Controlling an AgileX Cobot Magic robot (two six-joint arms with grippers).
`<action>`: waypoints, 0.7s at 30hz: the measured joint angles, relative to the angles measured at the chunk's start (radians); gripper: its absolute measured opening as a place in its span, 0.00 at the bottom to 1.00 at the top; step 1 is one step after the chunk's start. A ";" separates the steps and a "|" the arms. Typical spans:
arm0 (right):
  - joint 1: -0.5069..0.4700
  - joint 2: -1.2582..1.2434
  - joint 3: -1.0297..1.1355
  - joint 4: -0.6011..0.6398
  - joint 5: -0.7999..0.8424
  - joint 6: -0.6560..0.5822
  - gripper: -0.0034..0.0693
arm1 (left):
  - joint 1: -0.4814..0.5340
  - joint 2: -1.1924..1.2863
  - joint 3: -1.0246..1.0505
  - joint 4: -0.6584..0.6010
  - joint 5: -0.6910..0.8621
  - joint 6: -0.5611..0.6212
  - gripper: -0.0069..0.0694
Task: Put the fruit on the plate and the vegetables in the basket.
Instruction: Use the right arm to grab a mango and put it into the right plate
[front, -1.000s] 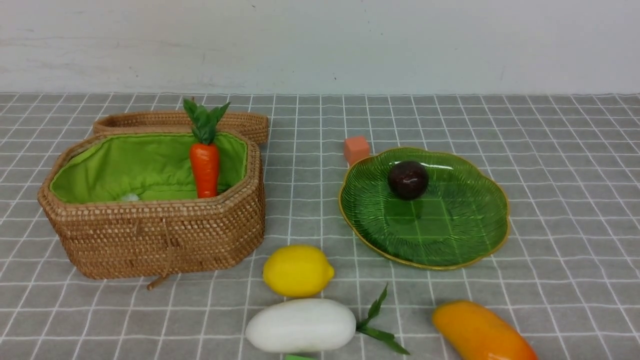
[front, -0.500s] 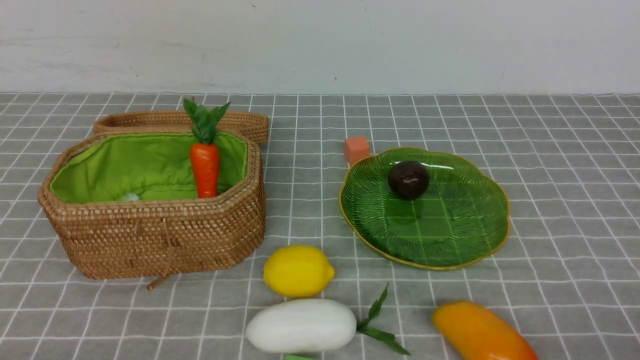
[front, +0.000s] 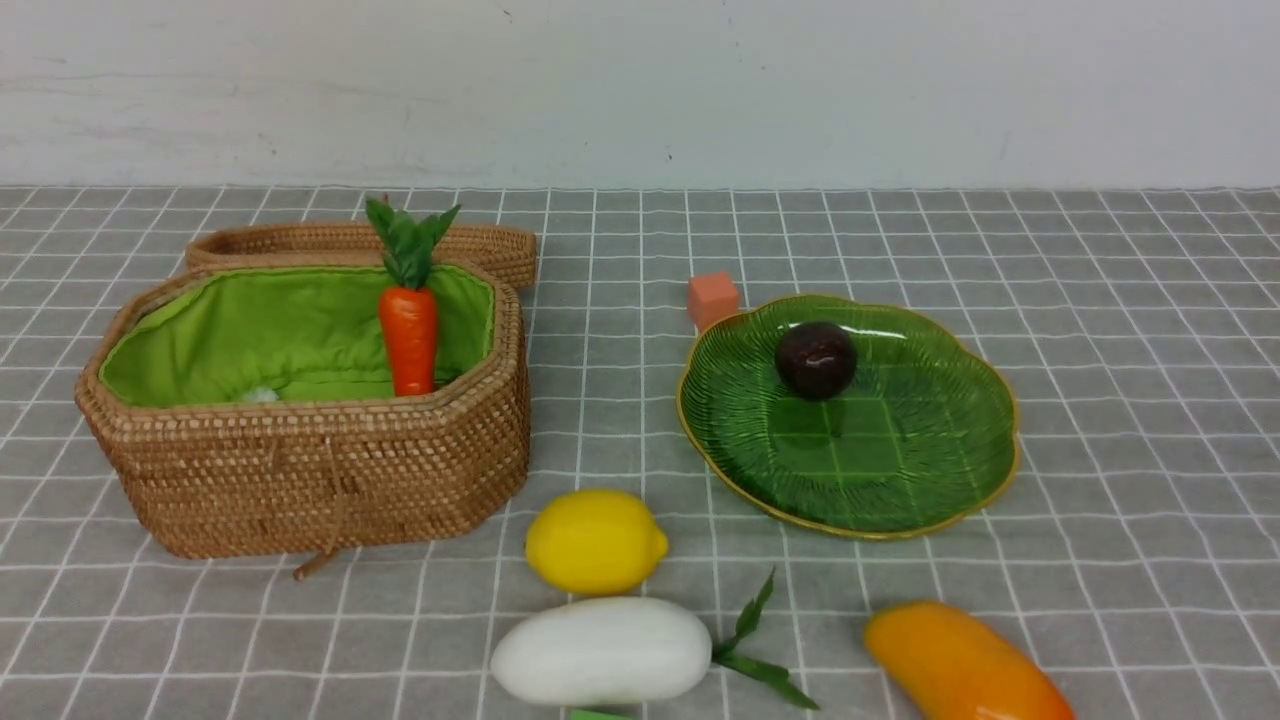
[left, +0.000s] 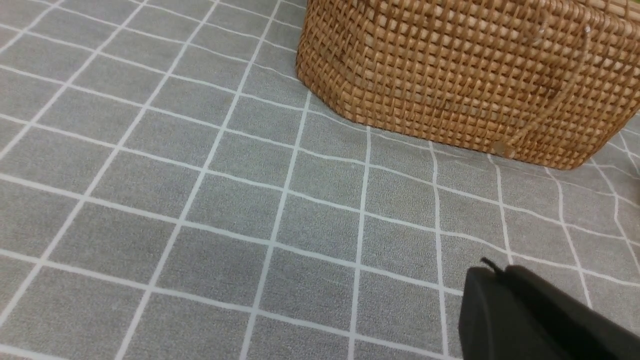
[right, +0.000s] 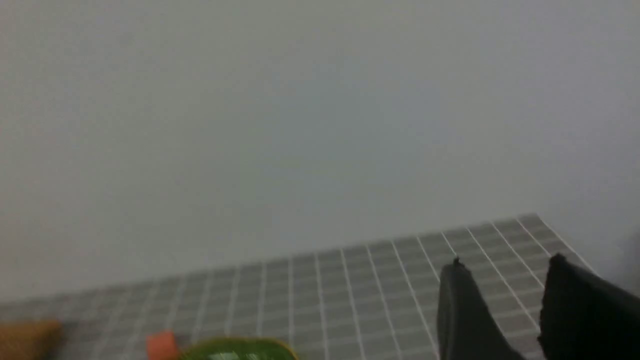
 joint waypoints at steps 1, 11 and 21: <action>0.002 0.032 -0.003 0.009 0.010 -0.030 0.38 | 0.000 0.000 0.000 0.000 0.000 -0.001 0.11; 0.084 0.383 -0.004 0.424 0.315 -0.557 0.38 | 0.000 0.000 0.000 0.000 0.000 -0.002 0.12; 0.389 0.719 -0.004 0.456 0.381 -0.617 0.76 | 0.000 0.000 0.000 0.000 0.000 -0.003 0.12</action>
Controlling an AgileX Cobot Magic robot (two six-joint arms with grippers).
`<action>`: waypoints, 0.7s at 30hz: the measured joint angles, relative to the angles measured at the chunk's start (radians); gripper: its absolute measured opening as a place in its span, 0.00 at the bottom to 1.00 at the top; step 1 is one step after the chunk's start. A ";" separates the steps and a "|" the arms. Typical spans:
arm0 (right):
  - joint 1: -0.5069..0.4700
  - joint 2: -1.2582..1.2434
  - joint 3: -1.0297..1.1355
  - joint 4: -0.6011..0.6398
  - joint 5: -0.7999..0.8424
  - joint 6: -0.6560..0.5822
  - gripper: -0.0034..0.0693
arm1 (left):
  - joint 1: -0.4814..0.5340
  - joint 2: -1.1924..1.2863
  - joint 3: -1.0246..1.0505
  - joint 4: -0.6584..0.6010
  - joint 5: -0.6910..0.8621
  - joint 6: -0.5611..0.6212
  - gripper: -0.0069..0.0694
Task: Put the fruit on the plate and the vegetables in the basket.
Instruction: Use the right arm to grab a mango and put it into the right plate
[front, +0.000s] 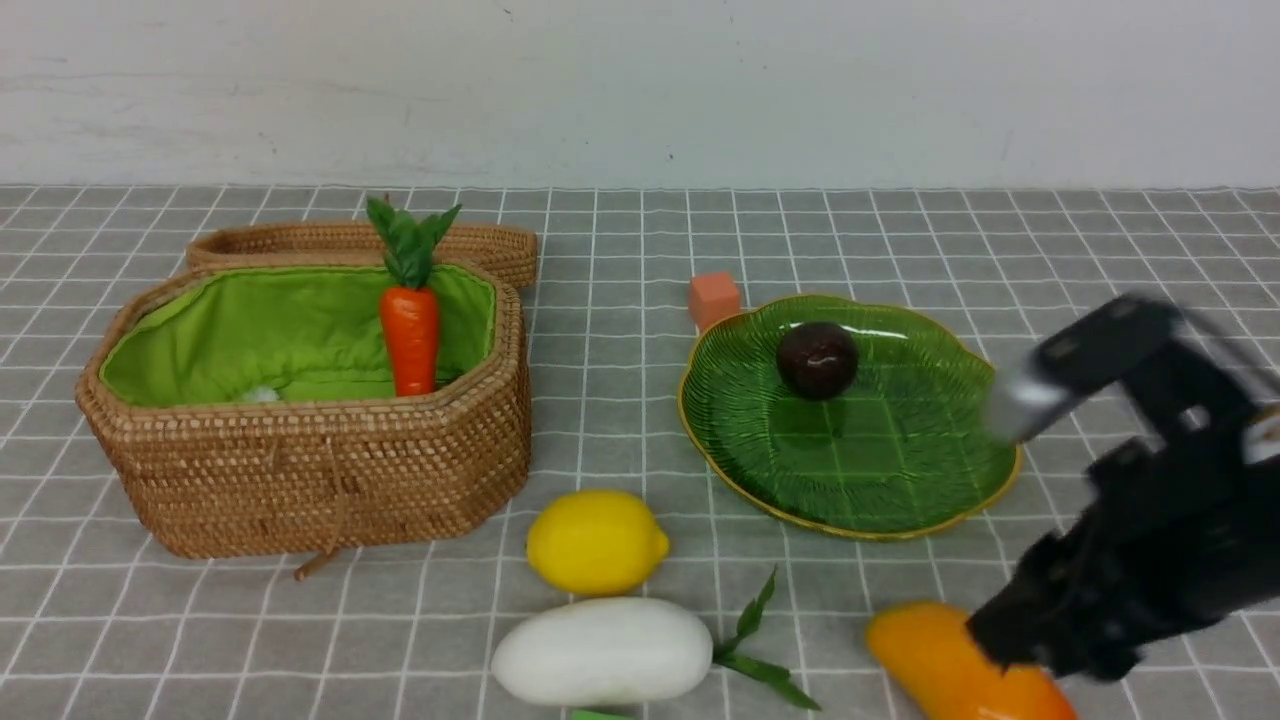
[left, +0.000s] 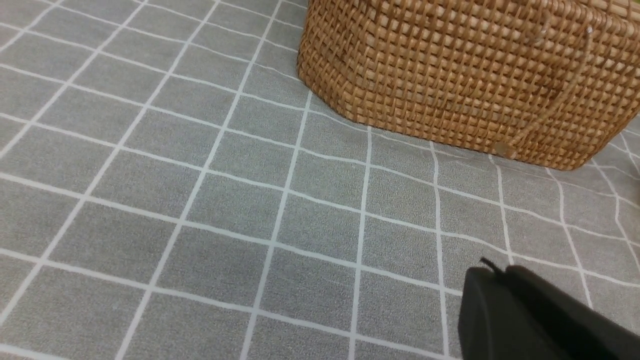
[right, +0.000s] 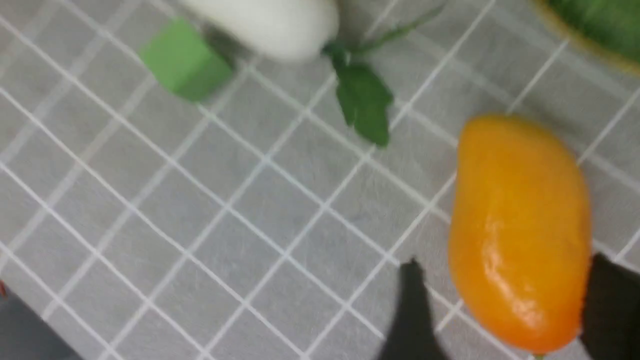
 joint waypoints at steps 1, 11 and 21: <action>0.005 0.034 0.000 -0.031 -0.009 0.035 0.82 | 0.000 0.000 0.000 0.000 0.000 0.000 0.12; 0.007 0.358 -0.021 -0.143 -0.141 0.146 0.83 | 0.000 0.000 0.000 0.000 0.000 0.000 0.12; -0.003 0.329 -0.263 -0.031 0.078 0.050 0.81 | 0.000 0.000 0.000 0.001 0.000 0.000 0.14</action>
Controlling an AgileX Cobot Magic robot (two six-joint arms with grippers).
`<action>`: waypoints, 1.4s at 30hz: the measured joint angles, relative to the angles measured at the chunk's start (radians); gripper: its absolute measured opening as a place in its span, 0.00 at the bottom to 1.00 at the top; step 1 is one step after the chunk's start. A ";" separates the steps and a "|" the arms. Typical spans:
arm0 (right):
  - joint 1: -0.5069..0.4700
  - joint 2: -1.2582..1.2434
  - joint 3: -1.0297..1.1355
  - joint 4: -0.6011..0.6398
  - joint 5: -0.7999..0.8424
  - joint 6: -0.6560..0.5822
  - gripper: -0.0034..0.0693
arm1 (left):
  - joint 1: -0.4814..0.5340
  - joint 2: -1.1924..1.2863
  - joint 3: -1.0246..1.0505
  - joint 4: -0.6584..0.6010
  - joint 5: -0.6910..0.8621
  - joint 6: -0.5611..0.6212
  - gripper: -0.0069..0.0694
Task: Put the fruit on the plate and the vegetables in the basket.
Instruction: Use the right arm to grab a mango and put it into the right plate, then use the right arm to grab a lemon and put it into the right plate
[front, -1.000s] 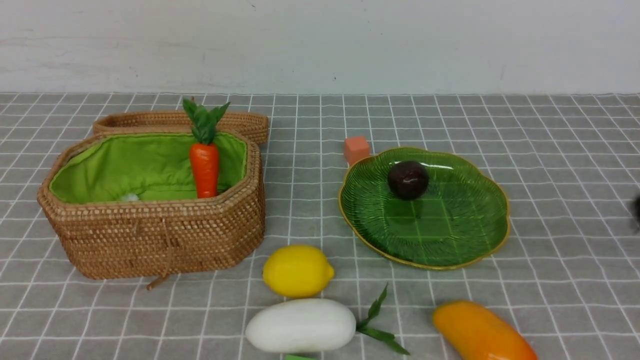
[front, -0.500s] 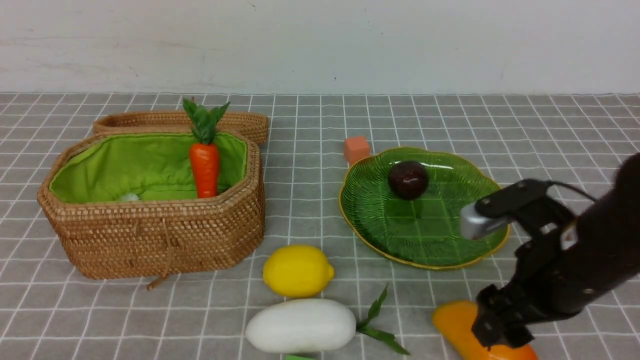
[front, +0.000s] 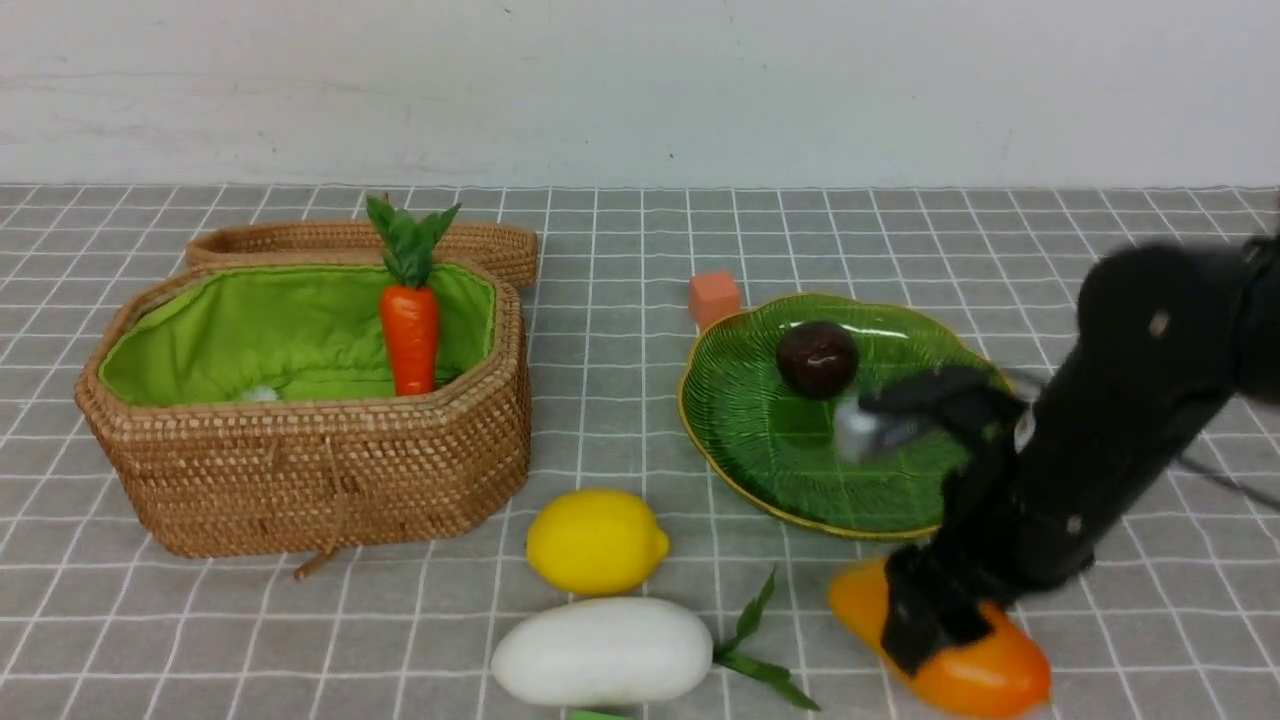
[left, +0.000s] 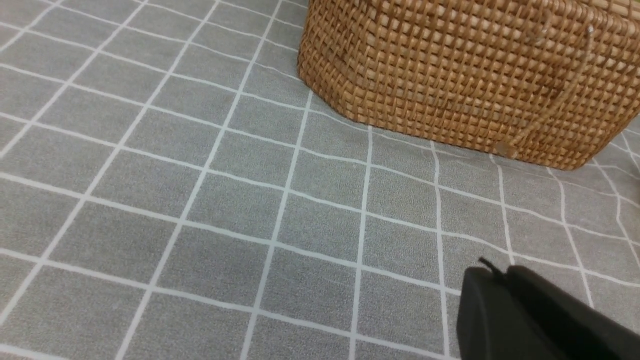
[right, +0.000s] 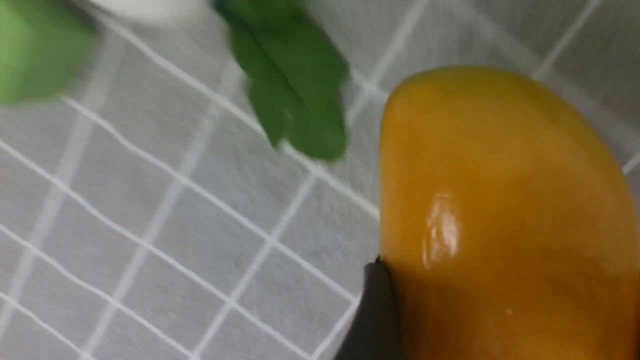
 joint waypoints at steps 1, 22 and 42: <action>-0.006 -0.005 -0.028 0.000 -0.001 -0.001 0.81 | 0.000 0.000 0.000 0.000 0.000 0.000 0.14; -0.254 0.388 -0.360 0.011 -0.218 0.404 0.94 | 0.000 0.000 0.000 0.000 0.000 0.000 0.16; 0.190 0.241 -0.366 0.052 -0.142 -0.666 0.81 | 0.000 0.000 0.000 0.001 0.000 0.000 0.17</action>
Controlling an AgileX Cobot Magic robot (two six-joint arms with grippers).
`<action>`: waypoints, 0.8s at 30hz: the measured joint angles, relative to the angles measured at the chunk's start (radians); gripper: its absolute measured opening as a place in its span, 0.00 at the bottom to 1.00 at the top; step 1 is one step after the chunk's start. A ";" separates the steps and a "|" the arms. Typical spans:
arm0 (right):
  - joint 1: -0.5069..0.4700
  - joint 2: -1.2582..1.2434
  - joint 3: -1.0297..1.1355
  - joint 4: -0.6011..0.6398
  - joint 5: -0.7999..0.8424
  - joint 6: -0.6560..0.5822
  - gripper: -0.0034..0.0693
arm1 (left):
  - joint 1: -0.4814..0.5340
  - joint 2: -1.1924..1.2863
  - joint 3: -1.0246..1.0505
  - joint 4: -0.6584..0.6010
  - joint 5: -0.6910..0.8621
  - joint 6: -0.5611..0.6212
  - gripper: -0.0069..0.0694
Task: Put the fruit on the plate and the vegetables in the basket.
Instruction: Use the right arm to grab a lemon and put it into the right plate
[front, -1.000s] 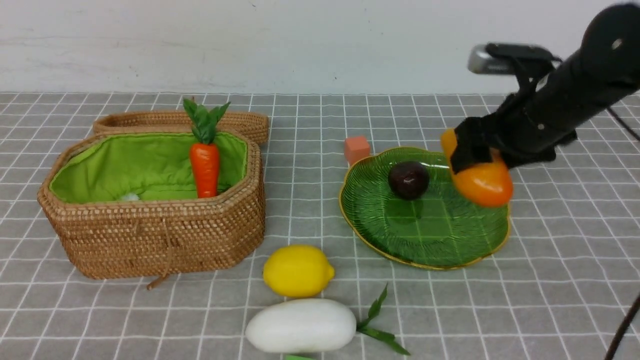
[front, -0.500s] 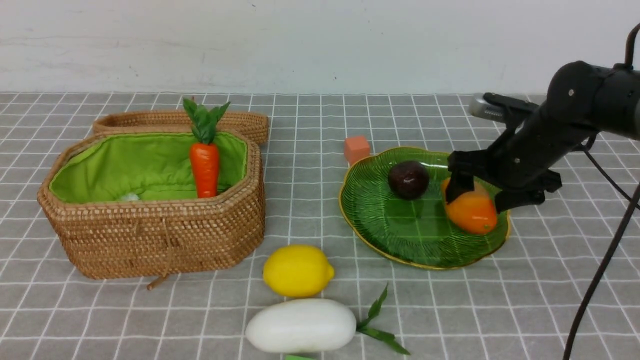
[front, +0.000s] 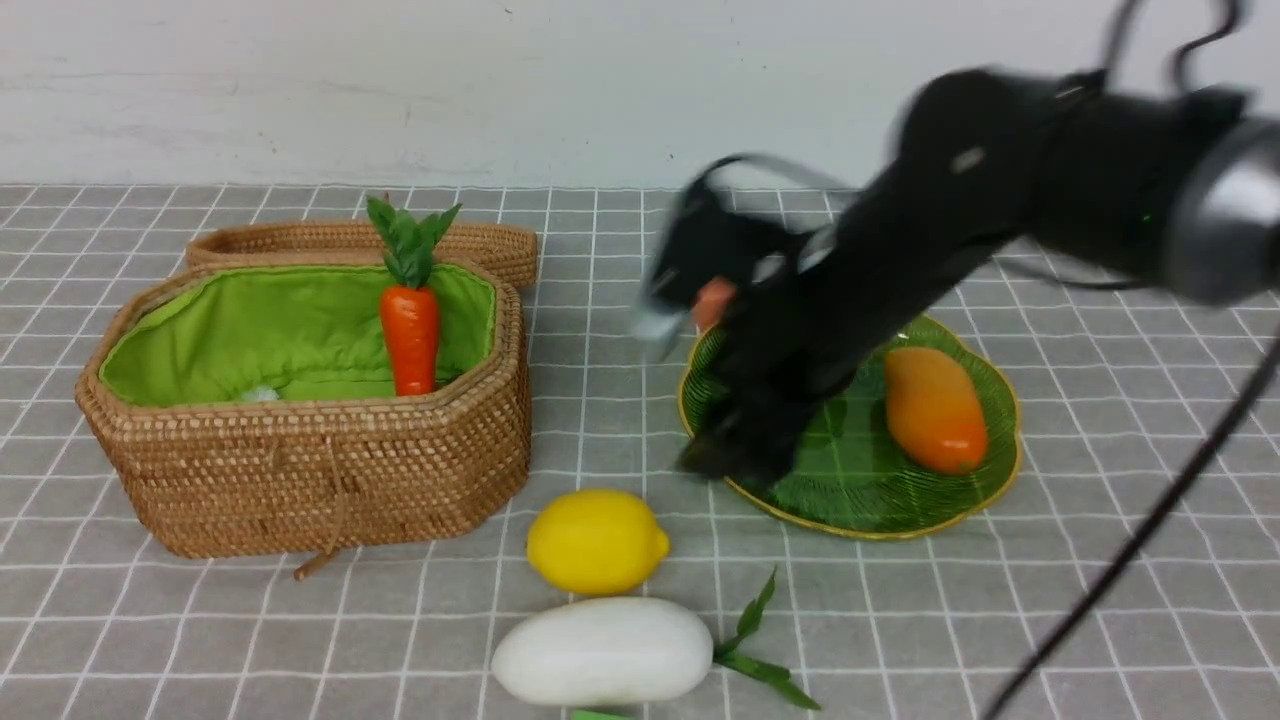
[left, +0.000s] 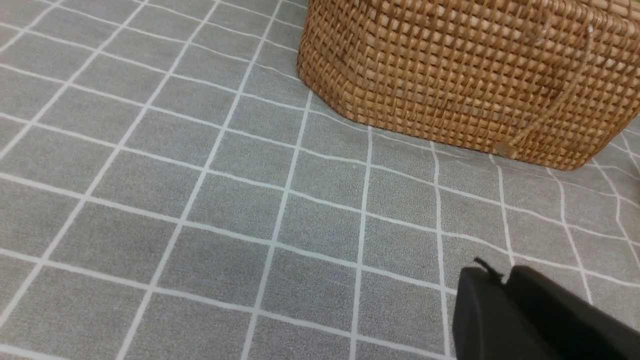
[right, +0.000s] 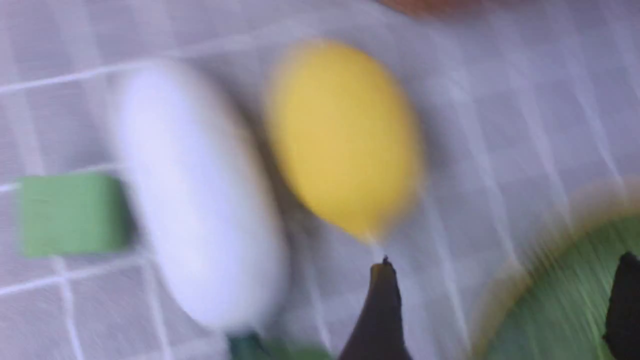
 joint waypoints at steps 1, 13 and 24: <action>0.045 0.024 0.000 -0.019 -0.044 -0.004 0.81 | 0.000 0.000 0.000 0.000 0.000 0.000 0.17; 0.098 0.191 0.000 -0.104 -0.159 0.046 0.81 | 0.000 0.000 0.000 0.001 0.000 0.000 0.18; 0.098 0.210 0.000 0.001 -0.183 -0.016 0.74 | 0.000 0.000 0.000 0.001 0.000 0.000 0.20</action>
